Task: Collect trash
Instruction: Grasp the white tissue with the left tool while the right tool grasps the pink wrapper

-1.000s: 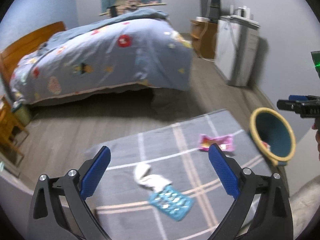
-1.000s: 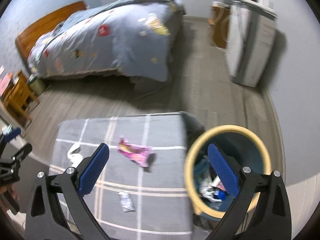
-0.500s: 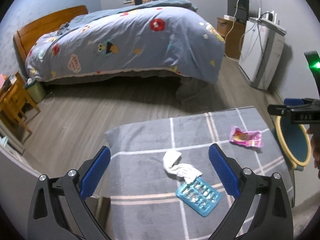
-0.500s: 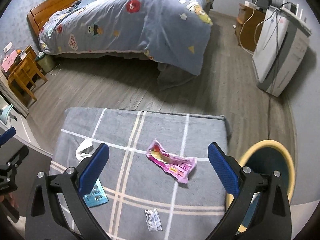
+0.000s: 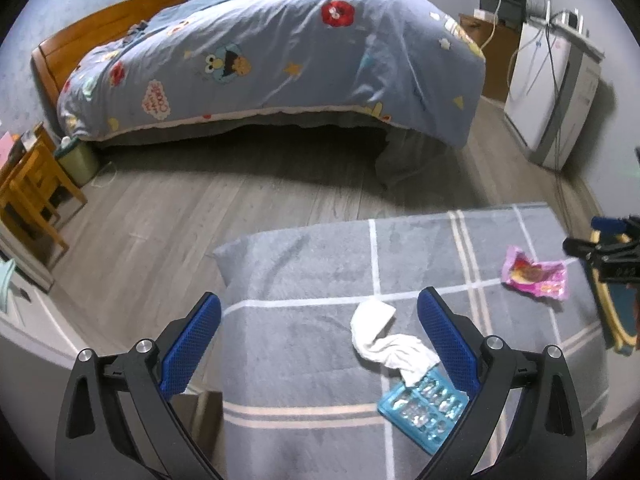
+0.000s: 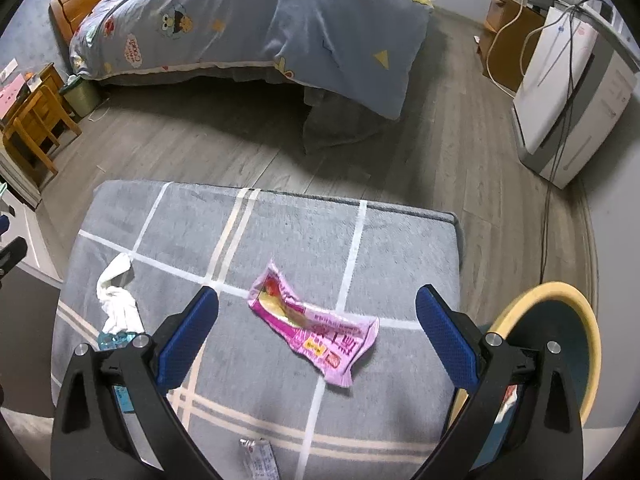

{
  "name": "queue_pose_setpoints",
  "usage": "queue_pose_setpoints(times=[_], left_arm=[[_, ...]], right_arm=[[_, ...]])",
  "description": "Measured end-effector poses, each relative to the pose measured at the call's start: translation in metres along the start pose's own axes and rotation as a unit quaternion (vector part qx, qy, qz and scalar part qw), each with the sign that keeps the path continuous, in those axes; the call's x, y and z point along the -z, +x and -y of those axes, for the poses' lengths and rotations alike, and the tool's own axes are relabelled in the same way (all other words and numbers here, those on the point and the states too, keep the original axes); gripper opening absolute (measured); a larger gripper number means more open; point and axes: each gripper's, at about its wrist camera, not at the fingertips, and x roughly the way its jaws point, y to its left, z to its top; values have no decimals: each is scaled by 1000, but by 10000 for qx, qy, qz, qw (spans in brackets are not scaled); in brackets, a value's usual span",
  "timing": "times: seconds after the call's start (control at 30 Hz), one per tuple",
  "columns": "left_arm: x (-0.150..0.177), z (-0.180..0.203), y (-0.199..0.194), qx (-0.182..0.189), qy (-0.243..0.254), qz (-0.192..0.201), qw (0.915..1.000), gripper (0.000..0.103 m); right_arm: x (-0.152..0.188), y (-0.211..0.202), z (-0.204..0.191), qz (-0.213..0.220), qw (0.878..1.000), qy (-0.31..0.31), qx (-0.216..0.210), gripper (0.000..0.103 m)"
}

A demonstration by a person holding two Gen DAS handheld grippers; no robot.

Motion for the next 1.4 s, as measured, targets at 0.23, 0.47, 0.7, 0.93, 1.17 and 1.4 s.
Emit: queue_pose_setpoints(times=[0.23, 0.47, 0.7, 0.93, 1.17, 1.4], left_arm=[[23, 22, 58, 53, -66, -789, 9968, 97], [34, 49, 84, 319, 91, -1102, 9934, 97], [33, 48, 94, 541, -88, -1179, 9915, 97], [30, 52, 105, 491, -103, -1281, 9905, 97], [31, 56, 111, 439, 11, -1306, 9905, 97], [29, 50, 108, 384, -54, -1204, 9920, 78]], right_arm=[[4, 27, 5, -201, 9993, -310, 19, 97], [13, 54, 10, -617, 9974, -369, -37, 97], [22, 70, -10, -849, 9923, -893, -110, 97], [29, 78, -17, -938, 9899, -1060, -32, 97], [30, 82, -15, -992, 9899, -1017, -20, 74], [26, 79, -11, -953, 9908, -960, -16, 51]])
